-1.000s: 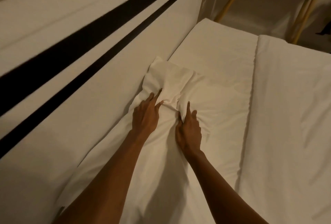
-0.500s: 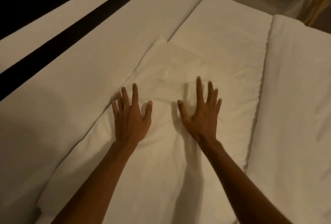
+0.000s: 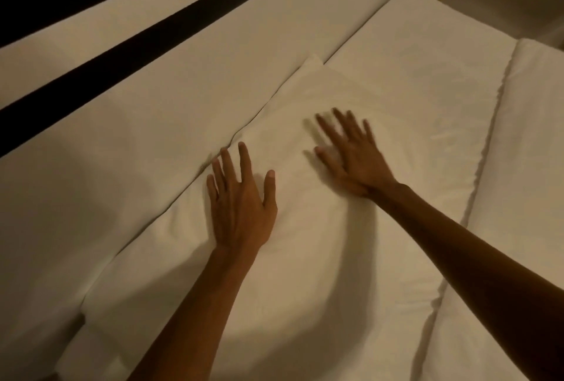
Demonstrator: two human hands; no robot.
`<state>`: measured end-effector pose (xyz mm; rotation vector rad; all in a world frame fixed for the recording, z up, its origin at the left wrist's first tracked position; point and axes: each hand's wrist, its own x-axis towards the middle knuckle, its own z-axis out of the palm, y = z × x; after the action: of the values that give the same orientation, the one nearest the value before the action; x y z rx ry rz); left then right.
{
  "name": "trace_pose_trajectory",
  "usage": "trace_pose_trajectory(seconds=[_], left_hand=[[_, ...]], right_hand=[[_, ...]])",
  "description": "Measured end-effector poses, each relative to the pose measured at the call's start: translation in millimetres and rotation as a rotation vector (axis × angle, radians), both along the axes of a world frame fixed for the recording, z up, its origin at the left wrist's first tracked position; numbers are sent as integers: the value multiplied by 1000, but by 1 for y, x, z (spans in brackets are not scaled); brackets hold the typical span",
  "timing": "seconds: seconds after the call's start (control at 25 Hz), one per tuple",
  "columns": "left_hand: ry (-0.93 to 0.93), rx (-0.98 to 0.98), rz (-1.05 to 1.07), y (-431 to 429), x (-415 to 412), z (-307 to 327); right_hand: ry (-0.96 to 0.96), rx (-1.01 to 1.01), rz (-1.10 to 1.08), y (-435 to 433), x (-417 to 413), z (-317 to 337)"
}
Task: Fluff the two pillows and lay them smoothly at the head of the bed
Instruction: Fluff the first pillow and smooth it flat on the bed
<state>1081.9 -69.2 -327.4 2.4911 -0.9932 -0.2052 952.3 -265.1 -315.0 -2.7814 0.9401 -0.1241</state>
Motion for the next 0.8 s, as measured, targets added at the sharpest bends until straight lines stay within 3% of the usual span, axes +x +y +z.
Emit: trace_pose_trajectory(seconds=[0.08, 0.16, 0.32, 0.44, 0.52, 0.68, 0.8], left_hand=[[-10, 17, -130, -5, -1, -1], [41, 128, -248, -1, 7, -9], [154, 146, -103, 20, 24, -15], [68, -48, -154, 1, 24, -5], [128, -25, -238, -18, 29, -1], [156, 193, -293, -14, 32, -18], [131, 7, -256, -23, 26, -9]], right_hand=[[66, 36, 131, 8, 18, -3], [139, 48, 92, -1, 14, -9], [178, 71, -140, -29, 24, -5], [81, 61, -1, -22, 65, 0], [129, 51, 106, -19, 67, -4], [153, 68, -239, -42, 25, -9], [-5, 82, -210, -30, 24, -5]])
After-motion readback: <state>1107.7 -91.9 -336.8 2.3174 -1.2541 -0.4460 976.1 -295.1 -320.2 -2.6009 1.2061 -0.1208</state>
